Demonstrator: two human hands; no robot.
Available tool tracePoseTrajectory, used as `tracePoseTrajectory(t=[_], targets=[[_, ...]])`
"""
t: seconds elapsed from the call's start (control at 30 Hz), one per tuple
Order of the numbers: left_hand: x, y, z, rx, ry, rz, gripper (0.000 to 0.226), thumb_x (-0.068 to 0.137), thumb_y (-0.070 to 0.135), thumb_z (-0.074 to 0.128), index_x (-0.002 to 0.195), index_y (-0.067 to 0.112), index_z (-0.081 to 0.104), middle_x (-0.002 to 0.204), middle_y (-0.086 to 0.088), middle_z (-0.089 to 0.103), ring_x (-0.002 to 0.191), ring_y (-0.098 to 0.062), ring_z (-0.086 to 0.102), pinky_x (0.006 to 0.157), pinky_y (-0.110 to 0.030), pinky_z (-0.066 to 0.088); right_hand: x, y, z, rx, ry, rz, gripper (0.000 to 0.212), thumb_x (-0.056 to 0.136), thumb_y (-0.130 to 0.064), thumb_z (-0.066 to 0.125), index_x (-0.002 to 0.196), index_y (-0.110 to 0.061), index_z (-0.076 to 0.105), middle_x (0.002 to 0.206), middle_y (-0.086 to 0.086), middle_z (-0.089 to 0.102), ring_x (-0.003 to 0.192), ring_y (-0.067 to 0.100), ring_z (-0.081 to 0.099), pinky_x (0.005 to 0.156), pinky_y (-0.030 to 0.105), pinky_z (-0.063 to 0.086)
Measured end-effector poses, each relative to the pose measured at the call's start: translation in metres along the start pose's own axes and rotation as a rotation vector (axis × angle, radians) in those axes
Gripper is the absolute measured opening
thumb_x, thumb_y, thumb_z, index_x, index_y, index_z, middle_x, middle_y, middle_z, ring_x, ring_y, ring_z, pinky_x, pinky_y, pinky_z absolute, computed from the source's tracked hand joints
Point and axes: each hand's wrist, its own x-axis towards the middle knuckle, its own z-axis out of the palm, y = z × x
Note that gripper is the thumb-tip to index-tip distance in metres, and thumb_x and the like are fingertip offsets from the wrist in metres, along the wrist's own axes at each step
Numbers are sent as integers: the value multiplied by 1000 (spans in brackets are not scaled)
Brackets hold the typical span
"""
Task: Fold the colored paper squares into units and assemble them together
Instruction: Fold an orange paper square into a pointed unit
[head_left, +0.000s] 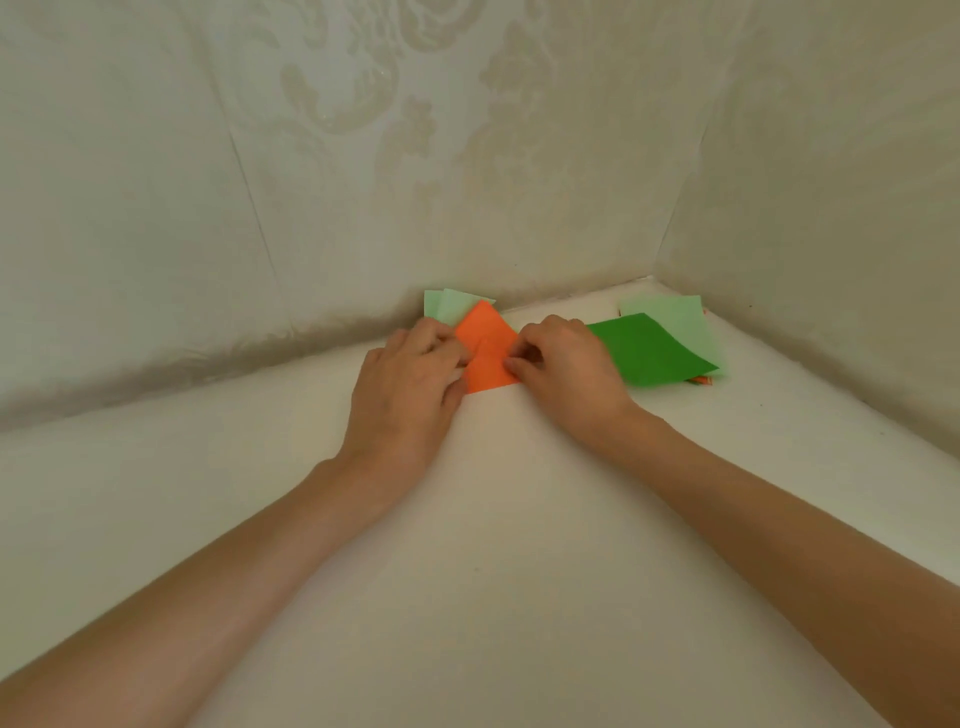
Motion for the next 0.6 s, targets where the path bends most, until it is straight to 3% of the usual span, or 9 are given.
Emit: tracePoseTrajectory(t=[0.17, 0.27, 0.37, 0.47, 0.53, 0.6], targets=[[-2, -1, 5, 29, -78, 12, 36, 89, 20, 39, 105, 12, 70, 115, -5, 66, 100, -32, 59, 81, -37, 41, -3, 4, 2, -48, 102, -40, 19, 85, -20, 64, 102, -12, 63, 102, 10, 56, 96, 30, 49, 82, 38, 39], [-2, -1, 6, 27, -60, -6, 27, 96, 14, 46, 112, 14, 67, 121, -2, 62, 108, -30, 53, 86, -36, 34, -16, 12, -6, -8, 140, -242, 21, 80, -8, 59, 97, -13, 71, 92, 8, 62, 84, 34, 54, 73, 40, 44], [-1, 1, 7, 21, -52, -12, 26, 95, 12, 49, 113, 14, 68, 124, -1, 60, 114, -29, 48, 89, -35, 31, -30, 20, -11, -70, -16, -371, 44, 72, 1, 44, 97, -18, 74, 95, 3, 68, 87, 32, 56, 74, 34, 34], [-1, -2, 8, 12, -33, -17, 23, 91, 8, 55, 107, 13, 70, 119, -6, 61, 112, -31, 50, 87, -37, 33, -36, 23, -20, -113, -28, -359, 48, 68, 1, 40, 97, -14, 75, 98, 1, 70, 91, 32, 57, 77, 35, 34], [0, -3, 7, -29, 8, -61, 19, 87, 7, 60, 100, 14, 72, 115, -8, 60, 110, -32, 49, 85, -35, 33, -38, 29, -29, -79, 44, -313, 46, 66, 3, 39, 91, -9, 75, 93, 5, 72, 87, 34, 59, 77, 40, 42], [1, -2, 3, -68, -2, -167, 16, 88, 14, 62, 100, 20, 71, 116, -3, 54, 113, -28, 43, 88, -32, 28, -39, 41, -41, -72, 147, -195, 41, 73, 1, 41, 99, -7, 73, 99, 11, 70, 92, 37, 60, 81, 44, 46]])
